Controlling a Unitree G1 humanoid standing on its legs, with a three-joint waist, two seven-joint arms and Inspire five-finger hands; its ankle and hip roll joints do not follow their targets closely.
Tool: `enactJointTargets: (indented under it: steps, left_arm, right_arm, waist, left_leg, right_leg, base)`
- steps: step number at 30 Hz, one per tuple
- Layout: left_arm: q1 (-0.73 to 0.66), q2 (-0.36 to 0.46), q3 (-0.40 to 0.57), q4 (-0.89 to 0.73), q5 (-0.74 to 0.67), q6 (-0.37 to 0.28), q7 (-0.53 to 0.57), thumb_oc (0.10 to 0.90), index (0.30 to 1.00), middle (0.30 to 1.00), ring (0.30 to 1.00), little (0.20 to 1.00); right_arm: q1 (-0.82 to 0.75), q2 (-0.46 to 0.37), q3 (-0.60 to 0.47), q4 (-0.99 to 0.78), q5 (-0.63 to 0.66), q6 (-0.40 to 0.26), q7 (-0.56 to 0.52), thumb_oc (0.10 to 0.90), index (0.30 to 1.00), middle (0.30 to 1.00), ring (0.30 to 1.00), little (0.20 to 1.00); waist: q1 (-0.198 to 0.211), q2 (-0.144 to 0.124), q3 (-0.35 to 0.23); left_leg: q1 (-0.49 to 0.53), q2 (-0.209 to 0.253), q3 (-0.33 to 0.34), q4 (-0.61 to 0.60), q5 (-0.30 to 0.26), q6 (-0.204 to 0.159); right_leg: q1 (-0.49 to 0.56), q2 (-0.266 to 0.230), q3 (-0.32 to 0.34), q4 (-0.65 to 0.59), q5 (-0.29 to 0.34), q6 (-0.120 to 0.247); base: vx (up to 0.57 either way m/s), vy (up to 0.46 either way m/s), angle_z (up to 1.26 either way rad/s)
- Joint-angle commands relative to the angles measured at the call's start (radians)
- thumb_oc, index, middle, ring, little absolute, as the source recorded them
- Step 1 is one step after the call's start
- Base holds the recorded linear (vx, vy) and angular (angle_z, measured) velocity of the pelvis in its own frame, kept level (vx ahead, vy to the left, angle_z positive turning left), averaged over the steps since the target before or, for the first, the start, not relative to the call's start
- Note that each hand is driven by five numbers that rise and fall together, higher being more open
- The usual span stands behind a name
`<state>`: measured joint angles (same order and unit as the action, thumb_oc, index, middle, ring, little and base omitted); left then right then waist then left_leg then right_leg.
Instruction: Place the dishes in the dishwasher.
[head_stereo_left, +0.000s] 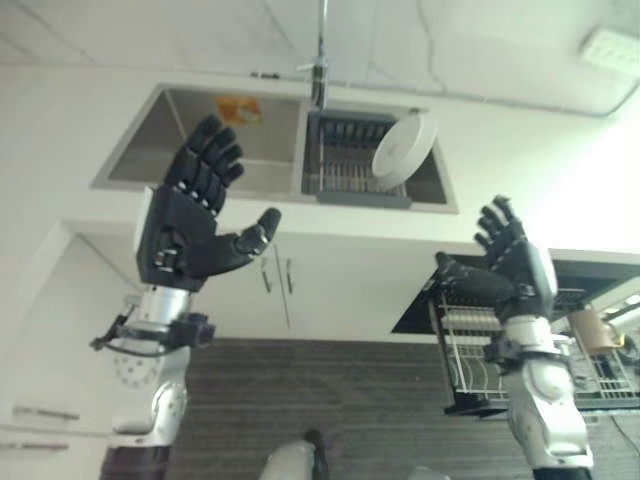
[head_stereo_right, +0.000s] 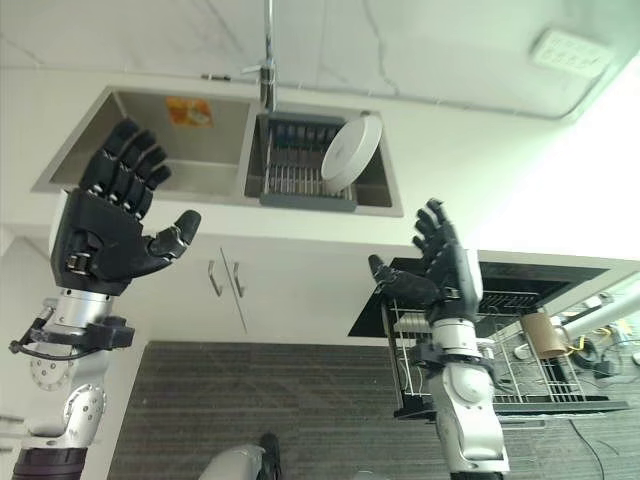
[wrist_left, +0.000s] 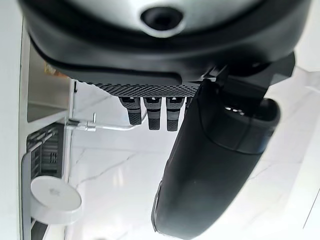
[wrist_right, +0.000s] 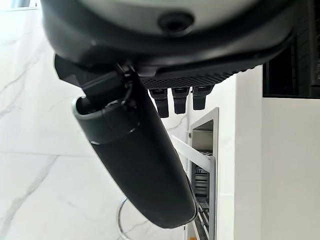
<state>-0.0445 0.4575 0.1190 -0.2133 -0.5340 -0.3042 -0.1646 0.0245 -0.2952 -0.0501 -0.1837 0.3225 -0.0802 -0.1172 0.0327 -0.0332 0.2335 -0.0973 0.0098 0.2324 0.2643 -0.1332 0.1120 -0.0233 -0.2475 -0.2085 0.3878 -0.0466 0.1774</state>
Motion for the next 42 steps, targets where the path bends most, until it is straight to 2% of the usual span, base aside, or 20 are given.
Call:
enactJointTargets:
  steps: [1,3,4,5,8,9,11,15,17,18,20,23,25,28,29,32,38,42]
  left_arm:
    - [-0.026,0.017,0.007,-0.126,0.026,-0.082,-0.010,0.800,0.900,0.900,0.900,0.900]
    - [-0.019,0.009,0.004,-0.140,0.051,-0.072,-0.017,0.800,0.900,0.900,0.900,0.900]
    - [-0.021,0.005,-0.005,-0.142,0.058,-0.067,-0.020,0.800,0.900,0.900,0.900,0.900]
    - [-0.030,-0.001,-0.027,-0.142,0.078,-0.053,-0.017,0.800,0.900,0.900,0.900,0.900]
    - [-0.029,0.005,-0.028,-0.140,0.093,-0.050,-0.012,0.800,0.900,0.900,0.900,0.900]
    - [-0.014,0.004,-0.030,-0.141,0.041,-0.023,-0.016,0.800,0.900,0.900,0.900,0.900]
    - [-0.002,-0.020,-0.034,-0.130,-0.050,-0.004,-0.017,0.800,0.900,0.900,0.900,0.900]
    - [-0.005,-0.052,-0.050,-0.117,-0.086,0.001,-0.037,0.800,0.900,0.900,0.900,0.900]
    - [0.006,-0.057,-0.048,-0.111,-0.110,-0.007,-0.056,0.800,0.900,0.900,0.900,0.900]
    - [0.016,-0.062,-0.046,-0.112,-0.116,-0.016,-0.062,0.800,0.900,0.900,0.900,0.900]
    - [0.028,-0.068,-0.043,-0.108,-0.112,-0.038,-0.057,0.800,0.900,0.900,0.900,0.900]
    - [0.050,-0.066,-0.035,-0.116,-0.119,-0.051,-0.046,0.800,0.900,0.900,0.900,0.900]
    - [0.049,-0.070,-0.037,-0.114,-0.114,-0.058,-0.041,0.800,0.900,0.900,0.900,0.900]
    - [0.014,-0.053,-0.062,-0.095,-0.068,-0.081,-0.014,0.800,0.900,0.900,0.900,0.900]
    - [0.001,-0.050,-0.066,-0.091,-0.050,-0.088,-0.008,0.800,0.900,0.900,0.900,0.900]
    - [-0.026,-0.041,-0.080,-0.083,-0.009,-0.096,0.025,0.800,0.900,0.900,0.900,0.900]
    - [-0.066,-0.029,-0.128,-0.051,0.019,-0.079,0.063,0.800,0.900,0.900,0.900,0.900]
    - [-0.088,-0.014,-0.149,-0.024,0.026,-0.077,0.067,0.800,0.900,0.900,0.900,0.900]
  right_arm:
    - [-0.061,-0.109,-0.095,-0.071,0.027,-0.087,-0.013,0.800,0.900,0.900,0.900,0.900]
    - [-0.061,-0.115,-0.102,-0.062,0.116,-0.079,0.016,0.800,0.900,0.900,0.900,0.900]
    - [-0.056,-0.115,-0.106,-0.059,0.130,-0.097,0.021,0.800,0.900,0.900,0.900,0.900]
    - [-0.063,-0.106,-0.096,-0.059,0.113,-0.152,0.015,0.800,0.900,0.900,0.900,0.900]
    - [-0.075,-0.107,-0.084,-0.054,0.083,-0.166,0.009,0.800,0.900,0.900,0.900,0.900]
    - [-0.072,-0.129,-0.078,-0.055,0.096,-0.156,0.063,0.800,0.900,0.900,0.900,0.900]
    - [-0.072,-0.141,-0.071,-0.053,0.093,-0.138,0.101,0.800,0.900,0.900,0.900,0.900]
    - [-0.064,-0.151,-0.083,-0.052,0.095,-0.130,0.112,0.800,0.900,0.900,0.900,0.900]
    - [-0.050,-0.161,-0.101,-0.050,0.099,-0.124,0.112,0.800,0.900,0.900,0.900,0.900]
    - [-0.047,-0.161,-0.106,-0.048,0.103,-0.125,0.119,0.800,0.900,0.900,0.900,0.900]
    - [-0.064,-0.148,-0.100,-0.034,0.093,-0.120,0.132,0.800,0.900,0.900,0.900,0.900]
    - [-0.062,-0.150,-0.091,-0.042,0.088,-0.117,0.134,0.800,0.900,0.900,0.900,0.900]
    - [-0.061,-0.156,-0.086,-0.047,0.097,-0.115,0.137,0.800,0.900,0.900,0.900,0.900]
    - [-0.066,-0.164,-0.080,-0.058,0.226,-0.097,0.149,0.800,0.900,0.900,0.900,0.900]
    - [-0.076,-0.145,-0.075,-0.063,0.271,-0.083,0.151,0.800,0.900,0.900,0.900,0.900]
    - [-0.102,-0.129,-0.047,-0.062,0.257,-0.097,0.120,0.800,0.900,0.900,0.900,0.900]
    - [-0.193,-0.162,-0.037,-0.016,0.280,-0.134,0.045,0.800,0.900,0.900,0.900,0.900]
    - [-0.268,-0.168,-0.036,0.065,0.373,-0.165,-0.002,0.800,0.900,0.900,0.900,0.900]
  waist:
    - [-0.012,0.028,-0.064]
    - [-0.024,0.018,-0.061]
    - [-0.039,0.013,-0.060]
    - [-0.057,0.007,-0.061]
    - [-0.060,0.007,-0.059]
    - [-0.057,0.006,-0.072]
    - [-0.060,0.011,-0.085]
    - [-0.069,0.012,-0.077]
    - [-0.070,0.006,-0.069]
    - [-0.069,0.007,-0.059]
    - [-0.072,0.022,-0.050]
    - [-0.064,0.043,-0.054]
    - [-0.064,0.046,-0.062]
    - [-0.073,0.045,-0.086]
    - [-0.070,0.043,-0.091]
    - [-0.058,0.035,-0.093]
    - [-0.024,0.014,-0.097]
    - [0.005,0.006,-0.108]
  left_leg:
    - [-0.036,0.047,-0.154,0.036,0.001,-0.132]
    - [-0.030,0.032,-0.154,0.036,-0.013,-0.133]
    - [-0.024,0.018,-0.161,0.036,-0.022,-0.129]
    - [-0.005,0.000,-0.166,0.036,-0.048,-0.121]
    - [0.018,0.002,-0.159,0.036,-0.068,-0.120]
    - [0.032,-0.006,-0.163,0.036,-0.082,-0.117]
    - [0.048,0.003,-0.147,0.036,-0.087,-0.124]
    - [0.087,0.020,-0.090,0.036,-0.058,-0.153]
    - [0.114,0.025,-0.062,0.036,0.017,-0.177]
    - [0.100,0.042,-0.060,0.036,0.042,-0.187]
    - [0.060,0.082,-0.052,0.036,-0.003,-0.189]
    - [0.000,0.112,-0.104,0.036,0.006,-0.207]
    - [-0.011,0.109,-0.131,0.036,-0.004,-0.204]
    - [-0.011,0.104,-0.151,0.036,-0.025,-0.201]
    - [-0.008,0.100,-0.158,0.036,-0.030,-0.197]
    - [-0.003,0.087,-0.170,0.036,-0.041,-0.186]
    - [0.008,0.070,-0.179,0.036,-0.058,-0.169]
    - [0.014,0.065,-0.183,0.036,-0.066,-0.162]
  right_leg:
    - [0.006,0.073,-0.058,-0.088,-0.016,-0.029]
    - [-0.058,0.099,-0.017,-0.088,-0.055,-0.045]
    - [-0.090,0.117,0.025,-0.088,-0.051,-0.048]
    - [-0.144,0.119,0.062,-0.088,-0.009,-0.039]
    - [-0.162,0.114,0.044,-0.088,0.003,-0.038]
    - [-0.159,0.128,0.046,-0.088,-0.011,-0.048]
    - [-0.139,0.144,0.046,-0.088,-0.031,-0.066]
    - [-0.108,0.148,0.029,-0.088,-0.048,-0.090]
    - [-0.095,0.131,0.024,-0.088,-0.053,-0.099]
    - [-0.089,0.130,0.029,-0.088,-0.055,-0.100]
    - [-0.092,0.133,0.045,-0.088,-0.060,-0.089]
    - [-0.088,0.143,0.075,-0.088,-0.073,-0.079]
    - [-0.089,0.135,0.088,-0.088,-0.081,-0.075]
    - [-0.088,0.114,0.072,-0.088,-0.083,-0.063]
    - [-0.085,0.108,0.066,-0.088,-0.083,-0.061]
    - [-0.077,0.095,0.055,-0.088,-0.083,-0.057]
    - [-0.060,0.077,0.036,-0.088,-0.086,-0.051]
    - [-0.047,0.068,0.024,-0.088,-0.092,-0.049]
  base:
    - [0.12,-0.049,-0.33]
    - [0.15,-0.087,-0.26]
    - [0.28,-0.190,0.04]
    - [0.24,-0.183,0.24]
    - [0.22,-0.246,0.48]
    - [0.33,-0.326,0.05]
    - [0.29,-0.250,-0.08]
    - [0.18,-0.152,-0.04]
    - [0.14,-0.095,0.18]
    - [0.08,0.003,0.23]
    - [0.10,0.131,0.15]
    - [0.12,0.179,-0.02]
    - [0.12,0.203,-0.31]
    - [0.11,0.174,-0.18]
    - [0.06,0.080,0.06]
    - [0.04,0.078,0.20]
    - [0.01,0.043,0.14]
    - [0.01,0.023,0.08]
